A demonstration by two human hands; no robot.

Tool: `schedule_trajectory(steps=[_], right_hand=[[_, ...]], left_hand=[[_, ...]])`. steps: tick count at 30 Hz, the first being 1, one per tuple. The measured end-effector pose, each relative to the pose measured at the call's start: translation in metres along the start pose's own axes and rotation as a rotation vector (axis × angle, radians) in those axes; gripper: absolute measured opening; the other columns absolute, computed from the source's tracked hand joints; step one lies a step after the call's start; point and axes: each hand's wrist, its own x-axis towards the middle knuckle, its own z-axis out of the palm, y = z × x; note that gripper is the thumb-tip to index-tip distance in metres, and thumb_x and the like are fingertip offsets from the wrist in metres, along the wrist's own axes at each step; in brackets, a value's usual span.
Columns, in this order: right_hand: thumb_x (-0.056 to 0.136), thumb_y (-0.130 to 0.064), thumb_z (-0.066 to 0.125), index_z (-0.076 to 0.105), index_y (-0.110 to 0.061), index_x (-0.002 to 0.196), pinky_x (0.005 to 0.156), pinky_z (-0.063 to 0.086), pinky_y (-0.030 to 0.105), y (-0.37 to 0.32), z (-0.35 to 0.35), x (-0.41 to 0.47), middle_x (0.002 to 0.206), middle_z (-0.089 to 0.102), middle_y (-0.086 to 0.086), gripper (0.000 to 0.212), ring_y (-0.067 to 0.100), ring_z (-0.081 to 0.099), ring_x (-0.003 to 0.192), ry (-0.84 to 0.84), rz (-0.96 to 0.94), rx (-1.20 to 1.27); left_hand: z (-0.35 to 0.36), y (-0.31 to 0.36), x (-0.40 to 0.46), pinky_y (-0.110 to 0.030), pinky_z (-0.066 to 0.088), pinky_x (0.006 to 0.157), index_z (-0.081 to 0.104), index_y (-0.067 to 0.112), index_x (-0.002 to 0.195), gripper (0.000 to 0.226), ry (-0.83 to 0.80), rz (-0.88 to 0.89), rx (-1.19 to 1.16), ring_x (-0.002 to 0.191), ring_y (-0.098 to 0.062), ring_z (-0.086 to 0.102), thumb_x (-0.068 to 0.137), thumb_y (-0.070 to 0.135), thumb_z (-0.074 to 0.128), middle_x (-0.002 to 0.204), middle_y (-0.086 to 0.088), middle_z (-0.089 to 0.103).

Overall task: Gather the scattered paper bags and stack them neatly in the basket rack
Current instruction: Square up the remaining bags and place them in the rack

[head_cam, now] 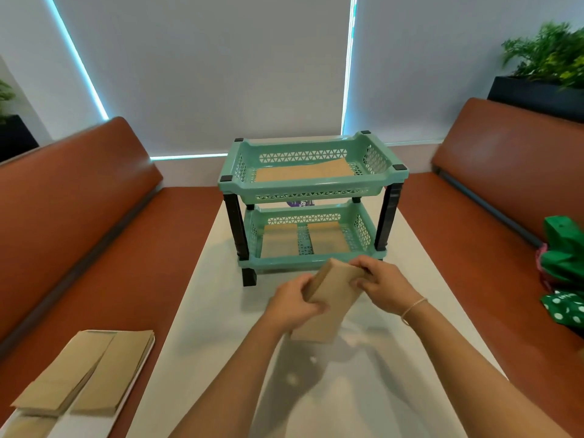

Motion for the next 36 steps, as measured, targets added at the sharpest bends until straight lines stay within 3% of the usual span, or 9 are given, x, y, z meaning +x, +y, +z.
schedule_trajectory(steps=[3,7,12,15,20,22,26,31,36], right_hand=[[0.083,-0.008,0.065,0.060,-0.016,0.110,0.068,0.037,0.014,-0.018,0.003,0.000,0.099,0.061,-0.002,0.029,0.010,0.052,0.086,0.025,-0.065,0.014],[0.067,-0.017,0.081,0.047,-0.029,0.114,0.061,0.040,0.008,-0.001,0.007,-0.008,0.096,0.059,-0.004,0.059,0.010,0.056,0.079,-0.044,0.111,0.023],[0.066,-0.026,0.081,0.059,-0.024,0.092,0.068,0.040,0.016,0.027,0.021,-0.018,0.096,0.064,0.000,0.035,0.016,0.057,0.089,-0.152,0.183,-0.044],[0.067,-0.019,0.080,0.060,-0.028,0.088,0.065,0.039,0.010,0.032,0.018,-0.018,0.093,0.063,-0.003,0.030,0.012,0.055,0.085,-0.049,0.171,0.056],[0.068,-0.010,0.079,0.064,-0.024,0.094,0.067,0.041,0.009,0.032,0.020,-0.015,0.093,0.063,-0.004,0.033,0.012,0.056,0.082,0.108,0.120,0.140],[0.073,-0.008,0.074,0.063,-0.020,0.106,0.075,0.040,0.012,0.029,0.027,-0.014,0.100,0.058,-0.004,0.037,0.012,0.053,0.088,0.095,0.093,0.083],[0.078,0.000,0.062,0.047,-0.017,0.128,0.090,0.028,0.010,0.034,0.051,-0.018,0.117,0.046,0.004,0.054,0.014,0.045,0.103,-0.043,0.040,-0.093],[0.078,0.006,0.055,0.051,-0.013,0.118,0.079,0.026,0.007,0.032,0.054,-0.013,0.107,0.043,0.003,0.044,0.013,0.040,0.092,-0.012,0.032,-0.118],[0.079,0.002,0.056,0.050,-0.013,0.121,0.078,0.025,0.008,0.030,0.049,-0.001,0.115,0.047,0.008,0.045,0.015,0.042,0.096,0.006,0.019,-0.169]], left_hand=[[0.010,0.010,-0.003,-0.025,0.052,0.076,0.065,0.020,0.103,0.037,0.046,-0.005,-0.268,0.090,-0.014,0.065,0.069,0.017,0.078,0.094,0.004,0.069],[0.017,0.007,-0.008,-0.035,0.052,0.078,0.065,0.006,0.099,0.028,0.196,-0.160,-0.850,0.089,-0.026,0.064,0.073,-0.002,0.074,0.091,-0.010,0.069],[0.022,0.003,-0.018,-0.037,0.048,0.079,0.063,0.006,0.093,0.023,0.180,-0.190,-1.069,0.085,-0.025,0.060,0.078,-0.013,0.063,0.087,-0.010,0.067],[0.009,-0.013,-0.019,-0.036,0.050,0.076,0.060,0.006,0.095,0.030,0.223,-0.212,-1.025,0.084,-0.027,0.060,0.074,-0.013,0.067,0.088,-0.010,0.066],[-0.005,-0.040,-0.024,-0.020,0.054,0.068,0.061,0.013,0.088,0.033,0.224,-0.185,-0.646,0.083,-0.019,0.063,0.073,-0.015,0.069,0.087,-0.003,0.068],[0.000,-0.045,-0.024,-0.019,0.054,0.068,0.060,0.017,0.094,0.036,0.213,-0.172,-0.592,0.084,-0.014,0.063,0.075,-0.012,0.068,0.093,-0.002,0.067],[0.017,-0.058,-0.024,-0.033,0.053,0.086,0.056,0.017,0.114,0.047,0.178,-0.191,-0.380,0.098,-0.019,0.061,0.075,-0.002,0.072,0.108,-0.005,0.065],[0.020,-0.056,-0.020,-0.024,0.044,0.079,0.054,0.018,0.104,0.032,0.198,-0.188,-0.271,0.096,-0.018,0.057,0.081,0.000,0.067,0.103,-0.004,0.062],[0.006,-0.045,-0.009,-0.024,0.046,0.079,0.053,0.017,0.098,0.027,0.222,-0.124,-0.280,0.093,-0.015,0.056,0.083,0.000,0.065,0.094,0.001,0.060]])
